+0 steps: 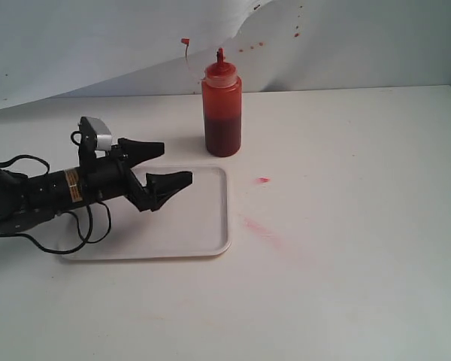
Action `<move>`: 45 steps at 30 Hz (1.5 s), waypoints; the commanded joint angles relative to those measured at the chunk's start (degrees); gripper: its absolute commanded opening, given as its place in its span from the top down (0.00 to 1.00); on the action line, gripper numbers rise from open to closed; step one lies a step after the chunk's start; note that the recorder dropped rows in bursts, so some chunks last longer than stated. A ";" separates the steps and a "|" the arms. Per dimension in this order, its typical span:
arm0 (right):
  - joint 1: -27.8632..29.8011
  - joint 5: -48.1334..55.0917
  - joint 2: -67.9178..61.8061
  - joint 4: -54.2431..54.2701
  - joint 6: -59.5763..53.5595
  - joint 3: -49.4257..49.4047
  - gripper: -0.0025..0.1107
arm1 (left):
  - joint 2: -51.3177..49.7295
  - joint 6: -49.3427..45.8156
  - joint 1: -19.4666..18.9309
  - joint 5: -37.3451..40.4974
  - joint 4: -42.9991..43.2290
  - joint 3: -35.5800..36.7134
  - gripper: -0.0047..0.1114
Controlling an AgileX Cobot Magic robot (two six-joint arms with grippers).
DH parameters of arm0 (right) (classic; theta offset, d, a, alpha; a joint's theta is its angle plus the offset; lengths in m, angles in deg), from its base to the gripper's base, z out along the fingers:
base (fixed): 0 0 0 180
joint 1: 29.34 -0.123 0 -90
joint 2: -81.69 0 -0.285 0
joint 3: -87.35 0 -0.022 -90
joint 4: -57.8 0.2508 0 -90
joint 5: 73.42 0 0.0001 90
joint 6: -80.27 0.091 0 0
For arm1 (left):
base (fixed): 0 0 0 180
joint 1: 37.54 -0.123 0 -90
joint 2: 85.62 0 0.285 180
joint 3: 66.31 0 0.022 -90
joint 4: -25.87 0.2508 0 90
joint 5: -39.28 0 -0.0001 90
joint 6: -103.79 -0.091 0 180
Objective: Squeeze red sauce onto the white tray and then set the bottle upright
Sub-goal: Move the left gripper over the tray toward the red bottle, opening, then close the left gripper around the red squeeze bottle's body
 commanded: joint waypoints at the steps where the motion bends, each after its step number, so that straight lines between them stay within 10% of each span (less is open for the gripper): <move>1: 0.34 -0.06 0.33 0.34 -0.34 -0.21 0.98 | 0.48 -6.90 -0.06 -0.60 -7.88 -1.62 0.06; 11: 0.34 -0.06 0.33 0.34 -0.34 -0.21 0.98 | -0.51 -4.36 2.98 14.02 -8.89 -14.30 0.06; 45: 0.34 -0.06 0.33 0.34 -0.34 -0.21 0.98 | -19.23 9.98 10.34 21.78 -0.92 -42.04 0.06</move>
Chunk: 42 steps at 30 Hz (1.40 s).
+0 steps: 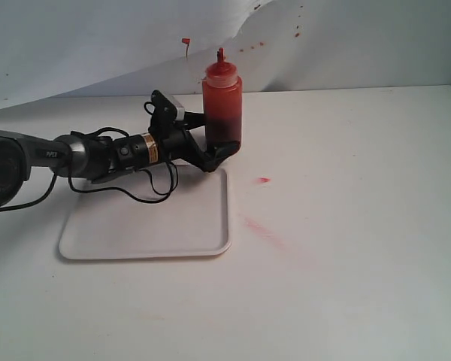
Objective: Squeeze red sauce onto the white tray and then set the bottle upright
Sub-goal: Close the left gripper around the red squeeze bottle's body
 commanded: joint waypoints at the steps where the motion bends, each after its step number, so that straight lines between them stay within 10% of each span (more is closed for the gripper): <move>1: 0.34 -0.06 0.33 0.34 -0.34 -0.21 0.98 | 0.01 0.70 1.61 3.59 0.17 -1.95 0.06; 29: 0.34 -0.06 0.33 0.34 -0.34 -0.21 0.98 | -3.13 0.65 2.50 6.63 -3.03 -6.53 0.08; 42: 0.34 -0.06 0.33 0.34 -0.34 -0.21 0.98 | -3.13 0.65 2.50 0.91 -2.92 -6.53 0.94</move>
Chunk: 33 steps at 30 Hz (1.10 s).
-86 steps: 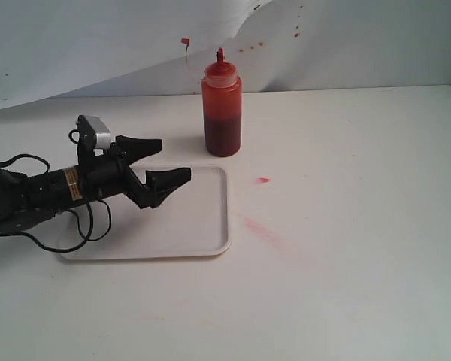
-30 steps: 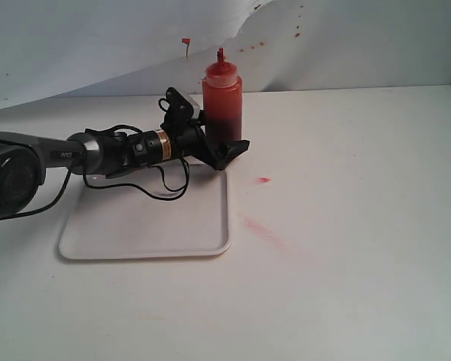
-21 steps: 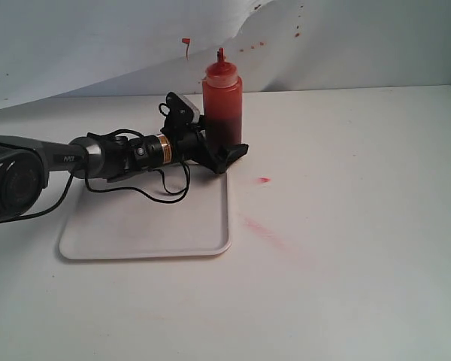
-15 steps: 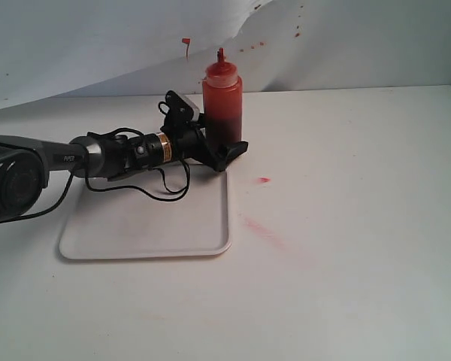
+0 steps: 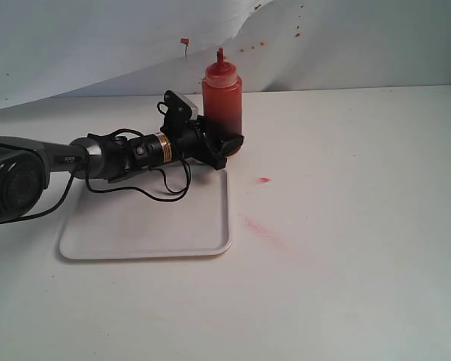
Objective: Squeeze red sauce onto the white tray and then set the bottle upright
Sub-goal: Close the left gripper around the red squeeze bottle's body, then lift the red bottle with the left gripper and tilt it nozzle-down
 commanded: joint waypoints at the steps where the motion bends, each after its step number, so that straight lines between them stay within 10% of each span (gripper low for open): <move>1: 0.34 -0.06 0.33 0.34 -0.34 -0.21 0.98 | 0.15 -0.05 0.22 -3.60 -0.85 -0.38 0.96; 9: 0.34 -0.06 0.33 0.34 -0.34 -0.21 0.98 | 2.90 0.21 -1.76 -8.71 2.31 -0.38 0.95; 12: 0.34 -0.06 0.33 0.34 -0.34 -0.21 0.98 | 6.15 3.40 -5.63 -24.21 10.00 -0.38 0.96; 19: 0.34 -0.06 0.33 0.34 -0.34 -0.21 0.98 | 14.40 17.73 -12.70 -24.21 27.78 2.06 0.96; 33: 0.34 -0.06 0.33 0.34 -0.34 -0.21 0.98 | 51.98 19.62 -15.46 -18.25 35.03 35.94 0.96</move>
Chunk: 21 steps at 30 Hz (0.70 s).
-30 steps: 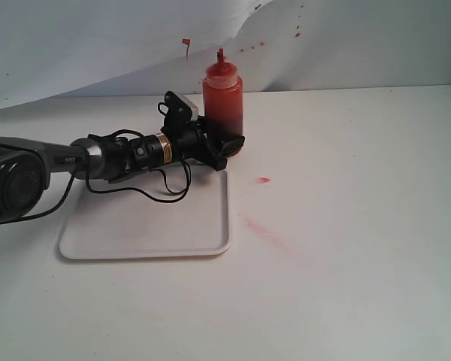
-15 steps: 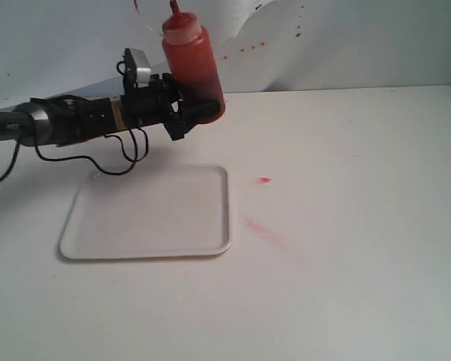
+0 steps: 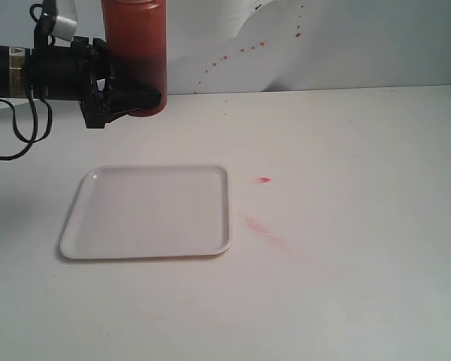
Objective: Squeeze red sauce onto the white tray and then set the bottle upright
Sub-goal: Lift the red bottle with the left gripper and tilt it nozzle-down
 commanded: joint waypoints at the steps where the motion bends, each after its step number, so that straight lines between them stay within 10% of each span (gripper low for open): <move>1: 0.34 -0.06 0.33 0.34 -0.34 -0.21 0.98 | 9.34 0.57 -0.07 -1.19 -2.51 6.65 0.96; 21: 0.34 -0.06 0.33 0.34 -0.34 -0.21 0.98 | 40.49 10.25 -0.07 12.21 5.40 23.15 0.96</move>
